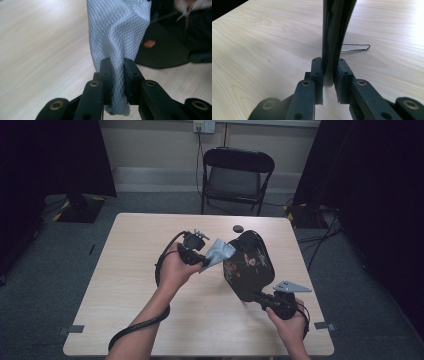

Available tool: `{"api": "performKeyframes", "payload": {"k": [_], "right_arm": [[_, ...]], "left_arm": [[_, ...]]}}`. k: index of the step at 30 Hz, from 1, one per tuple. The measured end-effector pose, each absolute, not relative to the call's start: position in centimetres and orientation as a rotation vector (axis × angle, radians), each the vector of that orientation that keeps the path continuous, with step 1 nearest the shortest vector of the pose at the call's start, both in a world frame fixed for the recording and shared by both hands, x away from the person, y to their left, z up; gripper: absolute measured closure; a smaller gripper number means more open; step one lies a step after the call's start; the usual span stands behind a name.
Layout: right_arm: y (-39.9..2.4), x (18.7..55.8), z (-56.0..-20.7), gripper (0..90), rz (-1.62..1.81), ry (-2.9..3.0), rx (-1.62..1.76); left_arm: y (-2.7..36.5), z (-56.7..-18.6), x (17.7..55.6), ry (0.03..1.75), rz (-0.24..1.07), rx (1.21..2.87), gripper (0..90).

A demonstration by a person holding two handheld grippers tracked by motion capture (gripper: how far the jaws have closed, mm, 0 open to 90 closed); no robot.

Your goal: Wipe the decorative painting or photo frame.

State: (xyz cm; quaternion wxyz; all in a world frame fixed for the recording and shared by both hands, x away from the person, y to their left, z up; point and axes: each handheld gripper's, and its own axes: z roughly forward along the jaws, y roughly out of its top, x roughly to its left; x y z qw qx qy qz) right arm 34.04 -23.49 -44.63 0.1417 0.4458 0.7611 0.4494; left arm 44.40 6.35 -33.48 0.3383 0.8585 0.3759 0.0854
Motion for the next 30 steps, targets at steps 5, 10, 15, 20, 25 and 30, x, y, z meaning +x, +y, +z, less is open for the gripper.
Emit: {"api": "performKeyframes", "payload": {"k": [5, 10, 15, 20, 25, 30], "right_arm": [[-23.5, 34.0, -44.6, 79.3, 1.300, 2.193, 1.290], [-23.5, 34.1, -44.6, 79.3, 1.299, 2.196, 1.286], [-23.5, 34.1, -44.6, 79.3, 1.299, 2.196, 1.286], [-23.5, 34.1, -44.6, 79.3, 1.297, 2.197, 1.284], [-23.5, 34.2, -44.6, 79.3, 1.298, 2.198, 1.284], [-23.5, 34.2, -44.6, 79.2, 1.296, 2.198, 1.284]], "left_arm": [[5.6, -32.3, 45.0, 0.970, 0.248, 2.207, 78.9], [4.8, -33.6, 45.7, 0.986, 0.232, 2.233, 78.9], [4.4, -35.4, 45.9, 0.995, 0.196, 2.256, 78.9], [4.3, -37.1, 46.0, 1.009, 0.182, 2.276, 78.9], [4.4, -38.9, 46.0, 1.033, 0.155, 2.292, 78.9], [4.4, -40.7, 45.9, 1.052, 0.123, 2.302, 78.9]]}}
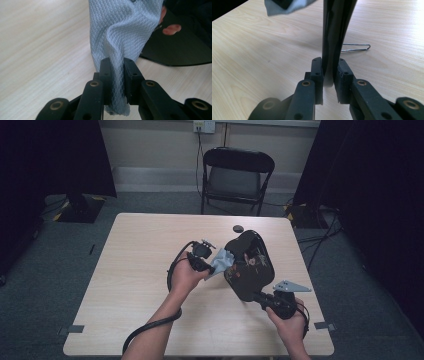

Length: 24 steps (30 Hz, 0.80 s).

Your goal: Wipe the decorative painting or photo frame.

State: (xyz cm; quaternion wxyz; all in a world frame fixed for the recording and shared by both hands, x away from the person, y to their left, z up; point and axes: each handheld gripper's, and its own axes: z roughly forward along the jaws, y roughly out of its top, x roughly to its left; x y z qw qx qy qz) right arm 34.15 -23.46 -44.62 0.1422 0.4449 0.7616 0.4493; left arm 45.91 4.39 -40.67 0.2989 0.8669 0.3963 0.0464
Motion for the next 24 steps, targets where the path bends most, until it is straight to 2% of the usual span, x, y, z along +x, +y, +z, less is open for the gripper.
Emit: {"api": "performKeyframes", "payload": {"k": [14, 24], "right_arm": [[-23.4, 34.1, -44.6, 79.2, 1.297, 2.196, 1.283], [-23.5, 34.1, -44.7, 79.2, 1.299, 2.195, 1.281]], "left_arm": [[3.8, -45.3, 44.9, 1.091, 0.063, 2.353, 79.0], [4.2, -46.2, 43.8, 1.074, 0.036, 2.360, 79.0]]}}
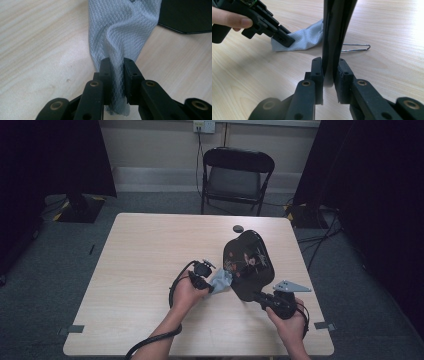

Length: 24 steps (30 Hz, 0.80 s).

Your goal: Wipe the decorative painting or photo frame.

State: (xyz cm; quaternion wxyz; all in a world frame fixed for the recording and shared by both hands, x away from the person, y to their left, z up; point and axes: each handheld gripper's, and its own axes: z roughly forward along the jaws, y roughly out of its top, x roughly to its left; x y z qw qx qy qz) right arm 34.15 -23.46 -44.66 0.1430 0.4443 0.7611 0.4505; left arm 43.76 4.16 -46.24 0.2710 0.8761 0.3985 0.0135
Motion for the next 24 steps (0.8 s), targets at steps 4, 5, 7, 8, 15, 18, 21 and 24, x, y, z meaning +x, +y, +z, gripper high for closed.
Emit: {"api": "performKeyframes", "payload": {"k": [4, 5, 7, 8, 15, 18, 21, 24], "right_arm": [[-23.4, 34.1, -44.7, 79.2, 1.299, 2.194, 1.282], [-23.4, 34.1, -44.7, 79.2, 1.300, 2.194, 1.283], [-23.5, 34.2, -44.7, 79.2, 1.301, 2.194, 1.283], [-23.5, 34.2, -44.7, 79.2, 1.300, 2.195, 1.282], [-23.4, 34.1, -44.7, 79.2, 1.300, 2.193, 1.283], [-23.4, 34.1, -44.7, 79.2, 1.300, 2.191, 1.283], [-23.4, 34.2, -44.7, 79.2, 1.301, 2.191, 1.284], [-23.4, 34.2, -44.7, 79.2, 1.300, 2.190, 1.281]], "left_arm": [[5.1, -45.2, 43.7, 1.077, 0.044, 2.336, 79.0], [5.3, -44.7, 43.7, 1.079, 0.047, 2.325, 79.0], [5.8, -43.4, 43.7, 1.074, 0.062, 2.306, 79.0], [6.0, -42.7, 43.8, 1.068, 0.068, 2.291, 79.0], [6.4, -37.7, 44.1, 1.024, 0.118, 2.245, 78.9], [6.3, -35.8, 44.3, 1.010, 0.142, 2.226, 78.9], [6.0, -34.0, 44.4, 0.978, 0.166, 2.208, 78.9], [5.8, -32.5, 44.5, 0.966, 0.179, 2.182, 78.9]]}}
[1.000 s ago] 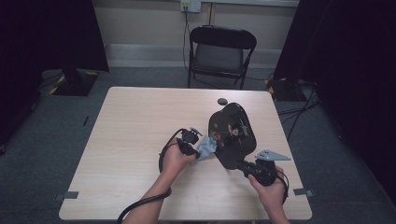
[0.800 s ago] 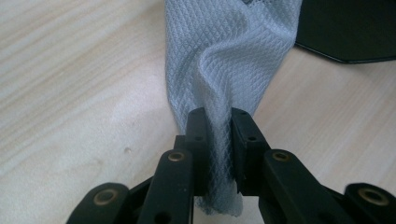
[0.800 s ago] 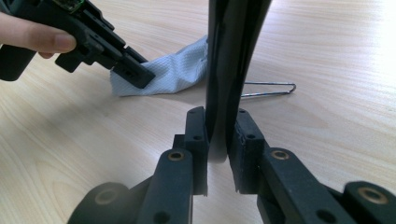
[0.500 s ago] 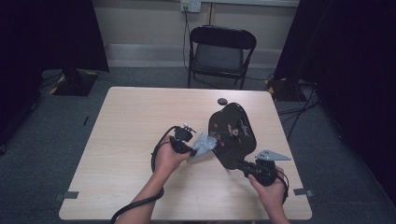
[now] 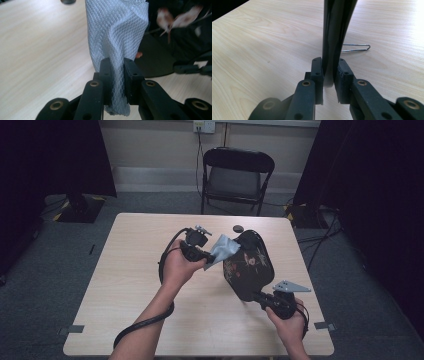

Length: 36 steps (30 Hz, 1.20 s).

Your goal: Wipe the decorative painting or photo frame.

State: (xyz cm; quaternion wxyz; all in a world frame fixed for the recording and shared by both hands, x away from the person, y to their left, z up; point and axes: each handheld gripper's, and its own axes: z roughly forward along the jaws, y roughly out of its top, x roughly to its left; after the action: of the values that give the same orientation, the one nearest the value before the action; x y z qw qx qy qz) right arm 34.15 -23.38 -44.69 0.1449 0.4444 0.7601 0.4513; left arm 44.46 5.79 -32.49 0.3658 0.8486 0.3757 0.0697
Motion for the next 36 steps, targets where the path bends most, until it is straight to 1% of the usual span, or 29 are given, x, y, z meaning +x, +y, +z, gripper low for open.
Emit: {"api": "performKeyframes", "payload": {"k": [5, 9, 28, 36], "right_arm": [[-23.4, 34.2, -44.7, 79.2, 1.302, 2.190, 1.282], [-23.4, 34.2, -44.7, 79.2, 1.300, 2.189, 1.281], [-23.3, 34.3, -44.7, 79.2, 1.303, 2.188, 1.279], [-23.3, 34.3, -44.7, 79.2, 1.303, 2.187, 1.279]], "left_arm": [[5.2, -30.9, 44.5, 0.939, 0.192, 2.159, 78.9], [4.6, -31.0, 44.6, 0.938, 0.184, 2.168, 78.9], [3.6, -35.9, 44.5, 0.964, 0.114, 2.217, 78.9], [3.6, -38.8, 44.3, 0.987, 0.075, 2.235, 78.9]]}}
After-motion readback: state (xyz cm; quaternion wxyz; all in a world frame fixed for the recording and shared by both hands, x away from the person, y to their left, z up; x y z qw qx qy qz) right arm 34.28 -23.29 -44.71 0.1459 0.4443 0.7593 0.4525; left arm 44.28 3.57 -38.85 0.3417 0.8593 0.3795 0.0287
